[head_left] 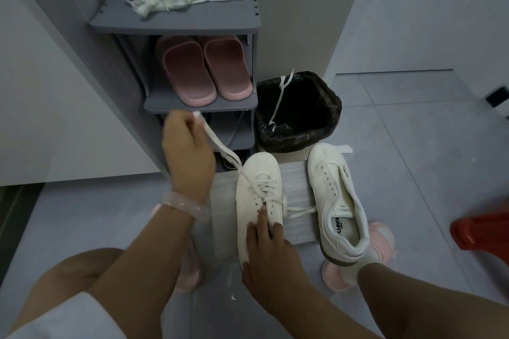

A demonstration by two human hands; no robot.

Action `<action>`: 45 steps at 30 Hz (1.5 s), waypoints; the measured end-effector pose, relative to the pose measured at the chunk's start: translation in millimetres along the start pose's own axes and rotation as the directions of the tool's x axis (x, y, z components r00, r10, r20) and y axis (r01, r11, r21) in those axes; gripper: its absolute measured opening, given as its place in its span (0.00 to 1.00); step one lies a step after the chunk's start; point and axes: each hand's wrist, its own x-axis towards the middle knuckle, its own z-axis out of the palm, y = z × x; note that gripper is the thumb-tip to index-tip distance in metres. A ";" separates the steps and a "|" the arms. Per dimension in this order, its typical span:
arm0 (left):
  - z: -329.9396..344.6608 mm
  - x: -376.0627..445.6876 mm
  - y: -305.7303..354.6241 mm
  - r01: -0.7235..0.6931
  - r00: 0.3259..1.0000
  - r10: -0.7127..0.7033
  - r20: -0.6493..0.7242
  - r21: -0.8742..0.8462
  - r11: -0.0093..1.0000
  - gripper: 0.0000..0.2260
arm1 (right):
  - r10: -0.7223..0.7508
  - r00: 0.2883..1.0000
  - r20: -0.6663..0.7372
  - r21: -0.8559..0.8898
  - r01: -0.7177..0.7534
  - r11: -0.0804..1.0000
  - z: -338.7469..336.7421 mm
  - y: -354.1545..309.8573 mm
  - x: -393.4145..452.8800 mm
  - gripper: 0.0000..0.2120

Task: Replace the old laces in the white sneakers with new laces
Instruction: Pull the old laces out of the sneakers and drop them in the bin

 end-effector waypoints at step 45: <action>16.5 -72.9 -43.1 -0.067 0.493 -0.471 0.732 0.571 0.818 0.11 | -0.149 0.849 0.507 0.491 -0.143 0.859 -72.4 68.7 87.0 0.16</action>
